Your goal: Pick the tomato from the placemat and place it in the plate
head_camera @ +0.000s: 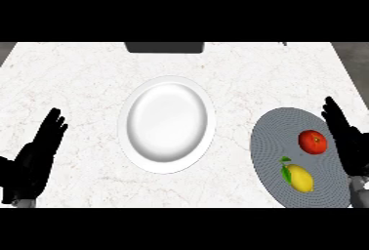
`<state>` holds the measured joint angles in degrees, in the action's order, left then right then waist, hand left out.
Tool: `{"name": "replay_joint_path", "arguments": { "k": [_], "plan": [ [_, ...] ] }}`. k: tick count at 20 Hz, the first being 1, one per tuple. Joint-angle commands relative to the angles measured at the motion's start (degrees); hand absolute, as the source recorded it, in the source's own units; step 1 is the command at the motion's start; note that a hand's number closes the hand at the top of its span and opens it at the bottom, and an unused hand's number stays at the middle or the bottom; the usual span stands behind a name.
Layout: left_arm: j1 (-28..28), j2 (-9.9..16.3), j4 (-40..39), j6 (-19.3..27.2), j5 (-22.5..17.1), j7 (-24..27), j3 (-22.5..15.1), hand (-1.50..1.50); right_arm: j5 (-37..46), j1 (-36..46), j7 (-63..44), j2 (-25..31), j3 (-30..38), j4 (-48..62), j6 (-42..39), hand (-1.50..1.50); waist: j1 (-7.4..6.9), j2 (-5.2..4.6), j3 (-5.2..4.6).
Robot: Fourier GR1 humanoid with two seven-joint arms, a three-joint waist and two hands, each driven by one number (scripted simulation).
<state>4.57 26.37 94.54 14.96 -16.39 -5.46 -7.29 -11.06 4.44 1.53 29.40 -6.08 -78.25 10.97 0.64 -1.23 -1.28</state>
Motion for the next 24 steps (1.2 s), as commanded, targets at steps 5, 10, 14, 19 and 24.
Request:
{"name": "replay_joint_path", "arguments": {
  "k": [5,10,14,19,24],
  "plan": [
    [-11.17,2.45,4.32,-3.61,2.52,2.85,-0.46,0.0,-0.62,13.87,4.71,-6.7,-9.52,-5.09,-10.7,1.5,-3.08,0.86,1.42],
    [-15.99,1.64,1.44,-5.34,2.88,2.18,-2.23,0.0,28.61,14.86,-3.89,-1.34,-18.67,3.98,6.28,1.5,-1.78,0.35,1.17],
    [-17.03,3.08,-0.01,-6.61,1.1,1.84,1.54,0.0,17.53,7.08,10.08,-15.05,-11.59,5.79,14.82,-1.5,-0.36,0.85,1.46],
    [-17.1,2.76,-2.22,-9.32,1.26,2.63,2.9,0.0,12.32,5.04,23.35,-14.46,-5.34,5.2,11.91,-1.5,-0.49,1.18,1.32],
    [-17.57,-0.31,-2.95,-8.33,3.56,2.32,1.67,0.0,19.16,3.42,5.97,-5.21,-6.38,-12.65,12.27,-1.5,0.21,1.52,1.18]
  ]
}}
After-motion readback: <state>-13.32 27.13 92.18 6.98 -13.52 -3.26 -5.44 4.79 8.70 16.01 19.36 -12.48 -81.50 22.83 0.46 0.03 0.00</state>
